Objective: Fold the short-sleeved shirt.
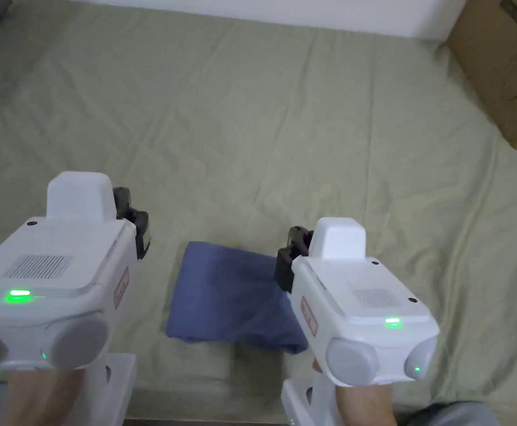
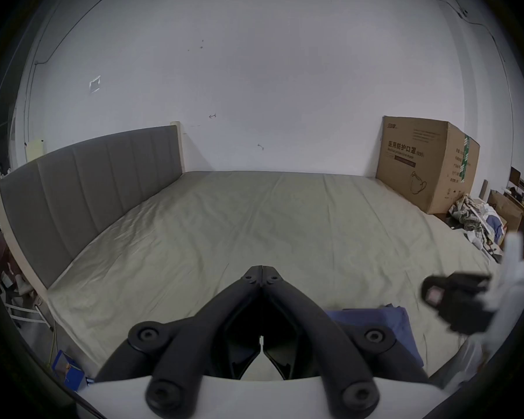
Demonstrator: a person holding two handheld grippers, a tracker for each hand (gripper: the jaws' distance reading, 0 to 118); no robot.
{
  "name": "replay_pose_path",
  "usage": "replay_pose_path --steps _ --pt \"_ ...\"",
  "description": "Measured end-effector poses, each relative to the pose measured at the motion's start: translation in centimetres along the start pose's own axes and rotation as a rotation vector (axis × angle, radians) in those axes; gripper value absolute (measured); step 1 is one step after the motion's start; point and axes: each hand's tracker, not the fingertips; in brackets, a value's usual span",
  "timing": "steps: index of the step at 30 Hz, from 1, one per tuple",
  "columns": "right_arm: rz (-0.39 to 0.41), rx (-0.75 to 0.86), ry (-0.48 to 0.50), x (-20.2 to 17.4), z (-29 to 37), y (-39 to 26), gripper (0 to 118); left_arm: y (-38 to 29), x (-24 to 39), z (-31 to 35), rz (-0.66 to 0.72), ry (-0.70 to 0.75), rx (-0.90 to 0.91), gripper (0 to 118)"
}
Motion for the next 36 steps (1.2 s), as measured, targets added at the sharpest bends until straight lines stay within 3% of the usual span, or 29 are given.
replay_pose_path --steps 2,6,9,10,11,12,13,14,15,16,18,26,30,33,36 --pt "-0.015 -0.084 0.004 -0.5 -2.4 -2.2 0 -0.4 -0.4 0.2 0.007 0.004 -0.014 0" --pt "0.037 -0.265 -0.026 -1.2 -6.6 -6.5 0 -0.7 -0.6 0.4 0.023 -0.009 -0.047 0" --pt "0.076 -0.221 -0.045 -1.4 -7.3 -8.5 0 -0.7 -0.9 0.3 0.023 -0.015 -0.058 0" --pt "0.099 -0.204 -0.061 -1.9 -7.0 -8.3 0 -0.5 -1.0 0.3 0.018 -0.025 -0.064 5" --pt "0.11 -0.219 -0.067 -2.2 -7.0 -8.2 0 -0.3 -1.2 0.0 0.007 -0.039 -0.071 15" --pt "0.111 -0.216 -0.066 -2.1 -7.0 -8.2 0 0.1 -1.2 0.0 0.006 -0.063 -0.084 32" --pt "0.104 -0.216 -0.064 -1.8 -7.1 -8.3 0 0.6 -1.6 -0.7 0.026 -0.099 -0.117 65" --pt "0.089 -0.217 -0.057 -1.7 -6.9 -8.1 0 1.0 -2.1 -1.5 0.059 -0.13 -0.162 88" --pt "0.077 -0.221 -0.054 -1.6 -6.9 -7.9 0 1.4 -2.5 -2.2 0.092 -0.161 -0.188 108" --pt "0.071 -0.226 -0.052 -1.6 -6.9 -7.8 0 1.3 -3.3 -3.2 0.131 -0.203 -0.202 118" --pt "0.068 -0.229 -0.05 -1.5 -6.8 -7.7 0 1.6 -4.4 -4.5 0.182 -0.286 -0.234 118" --pt "0.022 -0.243 -0.055 -1.5 -6.7 -7.3 0 -3.0 -6.7 -13.9 0.357 -0.677 -0.7 118" --pt "0.023 -0.245 -0.055 -1.4 -6.7 -7.3 0 -6.3 -6.3 -16.7 0.35 -0.832 -0.816 118" --pt "0.028 -0.244 -0.049 -1.4 -6.7 -7.3 0 -8.3 -5.1 -18.2 0.438 -0.878 -0.928 118" --pt "0.028 -0.245 -0.043 -1.2 -6.7 -7.3 0 -8.4 -4.4 -18.5 0.489 -0.914 -0.888 118"
